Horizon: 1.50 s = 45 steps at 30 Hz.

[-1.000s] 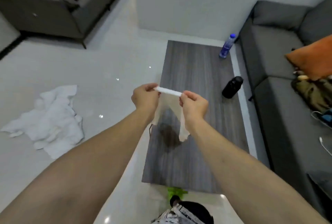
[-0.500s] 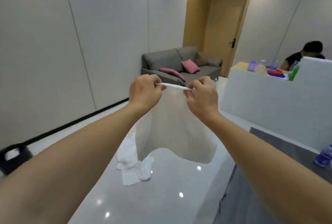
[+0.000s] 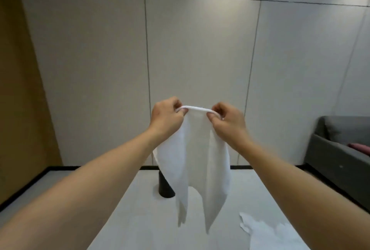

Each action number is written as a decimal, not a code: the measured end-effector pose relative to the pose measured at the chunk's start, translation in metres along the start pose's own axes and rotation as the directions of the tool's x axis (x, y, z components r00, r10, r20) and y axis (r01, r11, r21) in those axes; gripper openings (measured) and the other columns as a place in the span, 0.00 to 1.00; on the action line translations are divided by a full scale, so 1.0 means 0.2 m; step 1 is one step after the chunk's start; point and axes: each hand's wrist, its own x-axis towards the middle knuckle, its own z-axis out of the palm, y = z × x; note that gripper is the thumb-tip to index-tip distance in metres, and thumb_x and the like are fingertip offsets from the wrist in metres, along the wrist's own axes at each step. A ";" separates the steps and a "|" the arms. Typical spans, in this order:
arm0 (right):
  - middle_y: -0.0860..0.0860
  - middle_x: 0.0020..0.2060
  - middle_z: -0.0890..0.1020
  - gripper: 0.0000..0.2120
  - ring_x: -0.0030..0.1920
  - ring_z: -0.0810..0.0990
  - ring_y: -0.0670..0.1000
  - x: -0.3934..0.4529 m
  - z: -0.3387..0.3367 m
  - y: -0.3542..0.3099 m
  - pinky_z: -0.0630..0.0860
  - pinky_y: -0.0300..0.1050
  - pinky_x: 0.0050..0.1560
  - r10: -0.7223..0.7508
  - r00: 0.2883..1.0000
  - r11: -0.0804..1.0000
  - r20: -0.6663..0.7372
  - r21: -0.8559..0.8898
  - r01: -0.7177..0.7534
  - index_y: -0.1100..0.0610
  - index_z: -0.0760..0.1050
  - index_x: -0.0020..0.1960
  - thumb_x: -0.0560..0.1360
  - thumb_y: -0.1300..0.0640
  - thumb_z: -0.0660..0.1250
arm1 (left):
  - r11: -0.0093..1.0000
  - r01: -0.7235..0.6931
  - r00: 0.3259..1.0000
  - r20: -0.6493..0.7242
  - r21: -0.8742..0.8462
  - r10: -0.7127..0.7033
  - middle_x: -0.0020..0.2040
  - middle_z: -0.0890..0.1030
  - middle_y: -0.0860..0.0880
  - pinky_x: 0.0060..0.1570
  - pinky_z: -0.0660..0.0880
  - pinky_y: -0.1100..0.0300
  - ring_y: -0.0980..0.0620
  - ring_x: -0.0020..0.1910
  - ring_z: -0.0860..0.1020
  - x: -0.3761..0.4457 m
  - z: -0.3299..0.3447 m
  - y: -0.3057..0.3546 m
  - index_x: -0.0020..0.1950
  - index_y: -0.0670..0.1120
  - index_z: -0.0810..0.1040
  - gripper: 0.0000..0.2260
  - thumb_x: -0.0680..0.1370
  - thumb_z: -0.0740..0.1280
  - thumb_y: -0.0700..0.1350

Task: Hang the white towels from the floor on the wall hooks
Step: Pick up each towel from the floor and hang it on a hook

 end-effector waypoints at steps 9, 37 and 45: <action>0.44 0.29 0.76 0.07 0.29 0.71 0.41 0.69 1.14 -0.35 0.67 0.36 0.31 -0.158 0.965 0.903 0.211 0.427 0.054 0.53 0.75 0.39 0.74 0.54 0.70 | 0.947 0.222 0.949 -0.275 0.231 -0.155 0.36 0.78 0.51 0.35 0.70 0.59 0.49 0.38 0.76 0.48 -0.64 -0.74 0.40 0.49 0.74 0.07 0.76 0.68 0.48; 0.44 0.43 0.81 0.06 0.42 0.79 0.47 0.92 3.82 -2.61 0.82 0.52 0.45 -0.723 0.656 0.592 0.217 0.683 0.427 0.46 0.74 0.51 0.77 0.44 0.65 | 0.548 0.562 0.768 -0.636 0.620 -0.069 0.40 0.79 0.57 0.38 0.70 0.59 0.53 0.43 0.77 0.70 -3.18 -2.43 0.44 0.55 0.77 0.05 0.76 0.68 0.54; 0.50 0.43 0.82 0.10 0.40 0.78 0.51 0.91 4.56 -2.91 0.79 0.51 0.43 -0.804 0.567 0.505 0.180 0.710 0.491 0.50 0.74 0.54 0.78 0.45 0.63 | 0.437 0.624 0.751 -0.653 0.648 -0.103 0.43 0.80 0.52 0.47 0.76 0.51 0.50 0.45 0.77 0.74 -3.52 -3.03 0.46 0.53 0.77 0.04 0.77 0.67 0.52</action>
